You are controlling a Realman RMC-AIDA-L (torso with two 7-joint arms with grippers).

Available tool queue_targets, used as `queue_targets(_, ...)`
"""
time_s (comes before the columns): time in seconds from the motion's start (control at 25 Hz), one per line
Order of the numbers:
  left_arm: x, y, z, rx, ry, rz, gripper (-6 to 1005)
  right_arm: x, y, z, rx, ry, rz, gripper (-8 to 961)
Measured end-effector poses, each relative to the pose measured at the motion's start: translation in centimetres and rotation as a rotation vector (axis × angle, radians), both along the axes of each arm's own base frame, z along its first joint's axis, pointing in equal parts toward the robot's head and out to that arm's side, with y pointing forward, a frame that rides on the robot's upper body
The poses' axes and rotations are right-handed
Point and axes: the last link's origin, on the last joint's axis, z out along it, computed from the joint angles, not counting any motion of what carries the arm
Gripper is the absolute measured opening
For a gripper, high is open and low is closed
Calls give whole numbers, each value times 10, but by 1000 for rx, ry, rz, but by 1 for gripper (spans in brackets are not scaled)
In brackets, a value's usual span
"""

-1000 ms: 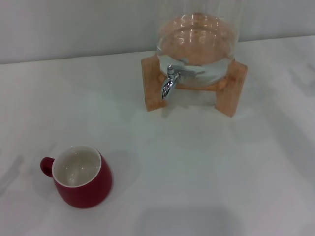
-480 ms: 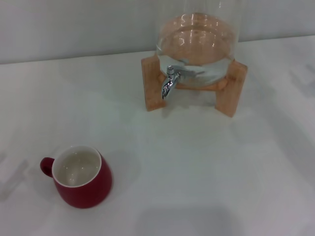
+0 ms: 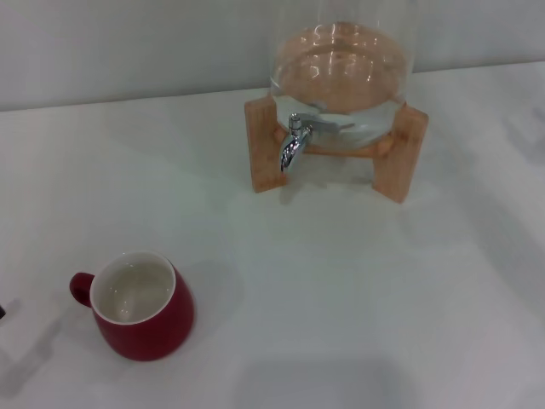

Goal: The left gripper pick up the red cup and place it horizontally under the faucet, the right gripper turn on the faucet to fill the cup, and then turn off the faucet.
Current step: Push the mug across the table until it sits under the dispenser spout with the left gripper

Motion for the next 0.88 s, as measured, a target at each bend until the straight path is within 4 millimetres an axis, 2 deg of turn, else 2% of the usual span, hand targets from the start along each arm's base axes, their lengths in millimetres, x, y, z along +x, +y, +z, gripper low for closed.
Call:
queue_targets(0.32,-6,-11,-5,69,47,-26,727,0,0,0,1,0,0,631)
queue_targets(0.88,-22,-2,-26,72,112,53,726,-3,3,0,4,4,6,631)
